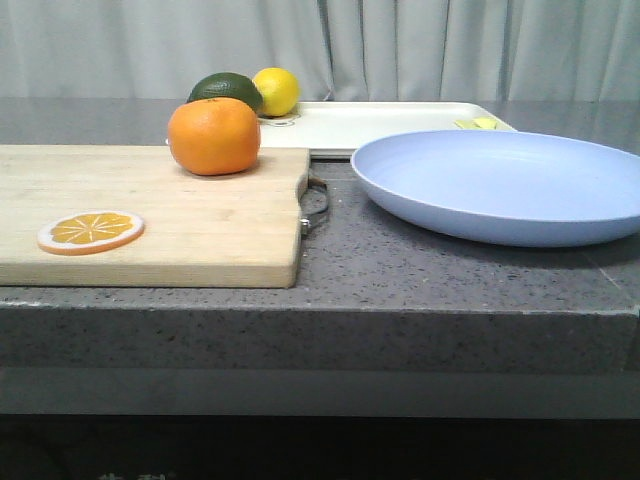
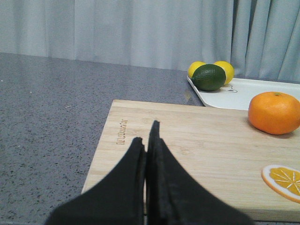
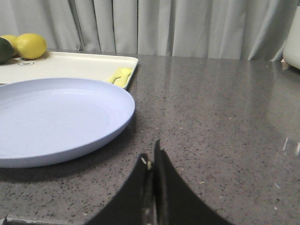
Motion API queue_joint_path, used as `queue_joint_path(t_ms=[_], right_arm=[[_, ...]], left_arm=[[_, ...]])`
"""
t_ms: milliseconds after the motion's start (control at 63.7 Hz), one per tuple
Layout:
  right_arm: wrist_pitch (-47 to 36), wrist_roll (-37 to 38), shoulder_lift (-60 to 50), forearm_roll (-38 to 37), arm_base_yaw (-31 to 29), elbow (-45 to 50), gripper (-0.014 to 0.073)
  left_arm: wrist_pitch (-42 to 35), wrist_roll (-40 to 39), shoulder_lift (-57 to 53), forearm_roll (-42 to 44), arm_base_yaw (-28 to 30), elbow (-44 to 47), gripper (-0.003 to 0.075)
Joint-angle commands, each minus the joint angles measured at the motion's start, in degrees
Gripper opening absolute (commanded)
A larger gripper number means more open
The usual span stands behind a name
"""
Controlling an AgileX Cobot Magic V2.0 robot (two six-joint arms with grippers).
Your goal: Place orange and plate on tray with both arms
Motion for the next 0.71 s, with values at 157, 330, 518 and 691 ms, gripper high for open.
queue_joint_path(t_ms=[157,330,518,691], right_arm=[[-4.5,-0.5,-1.4,0.1,-0.2,-0.3,-0.0068],[-4.5,-0.5,-1.4,0.1,-0.2,-0.3,-0.0068],[-4.5,-0.5,-1.4,0.1,-0.2,-0.3,-0.0068],[-5.1,-0.5,-1.4,0.1,-0.2,-0.3,-0.0068]], left_arm=[[-4.9,-0.4,-1.1,-0.5,0.1,0.3,-0.0018],[-4.9,-0.4,-1.1,-0.5,0.1,0.3,-0.0018],[-4.9,-0.4,-1.1,-0.5,0.1,0.3,-0.0018],[-5.1,-0.4,-1.1,-0.5,0.1,0.3,-0.0018]])
